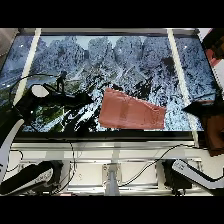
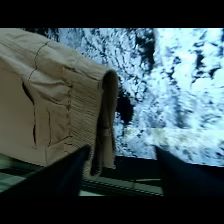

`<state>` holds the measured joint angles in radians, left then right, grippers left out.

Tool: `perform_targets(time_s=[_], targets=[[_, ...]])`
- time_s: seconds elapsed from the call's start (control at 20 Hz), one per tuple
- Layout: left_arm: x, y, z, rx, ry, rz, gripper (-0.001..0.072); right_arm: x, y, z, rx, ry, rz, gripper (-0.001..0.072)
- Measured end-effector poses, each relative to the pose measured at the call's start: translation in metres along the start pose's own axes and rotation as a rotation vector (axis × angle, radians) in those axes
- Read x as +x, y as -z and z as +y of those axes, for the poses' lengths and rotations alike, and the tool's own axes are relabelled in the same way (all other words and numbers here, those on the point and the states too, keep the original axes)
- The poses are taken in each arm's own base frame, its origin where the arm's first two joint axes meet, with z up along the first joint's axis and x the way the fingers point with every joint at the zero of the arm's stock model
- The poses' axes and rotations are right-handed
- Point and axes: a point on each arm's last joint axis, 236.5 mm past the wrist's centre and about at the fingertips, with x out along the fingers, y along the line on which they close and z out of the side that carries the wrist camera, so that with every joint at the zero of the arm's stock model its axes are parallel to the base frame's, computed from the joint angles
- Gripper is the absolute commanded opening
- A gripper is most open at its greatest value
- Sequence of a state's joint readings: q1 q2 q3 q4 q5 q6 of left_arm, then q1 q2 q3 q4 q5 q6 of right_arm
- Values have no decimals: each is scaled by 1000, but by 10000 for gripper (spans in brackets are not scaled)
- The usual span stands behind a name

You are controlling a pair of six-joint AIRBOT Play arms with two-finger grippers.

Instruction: Fold the clothes and pants, and hang the long-sleeved shirts on hangers.

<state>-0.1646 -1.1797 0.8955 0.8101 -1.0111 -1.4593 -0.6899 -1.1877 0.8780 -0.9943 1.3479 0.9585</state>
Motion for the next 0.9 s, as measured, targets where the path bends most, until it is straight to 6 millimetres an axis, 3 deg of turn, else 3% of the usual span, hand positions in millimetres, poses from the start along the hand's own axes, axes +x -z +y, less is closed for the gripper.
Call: perform_targets(time_s=[0.25, 0.45, 0.65, 0.8, 0.85, 0.9], targets=[[-1, -1, 0, 4, 0, -3, 713, 51, 37, 15, 99, -123, 37, 591], [-1, -1, 0, 6, 2, -4, 713, 83, 53, 24, 136, -167, 110, 592], [-1, -1, 0, 6, 2, -4, 714, 115, 52, 44, 197, -244, 147, 589], [-1, -1, 0, 6, 2, -5, 714, 137, 51, 63, 194, -293, 160, 477], [-1, -2, 0, 6, 1, -9, 714, 143, 52, 70, 175, -306, 166, 398], [-1, -3, 0, 6, 1, -13, 714, 149, 52, 76, 149, -315, 165, 266]])
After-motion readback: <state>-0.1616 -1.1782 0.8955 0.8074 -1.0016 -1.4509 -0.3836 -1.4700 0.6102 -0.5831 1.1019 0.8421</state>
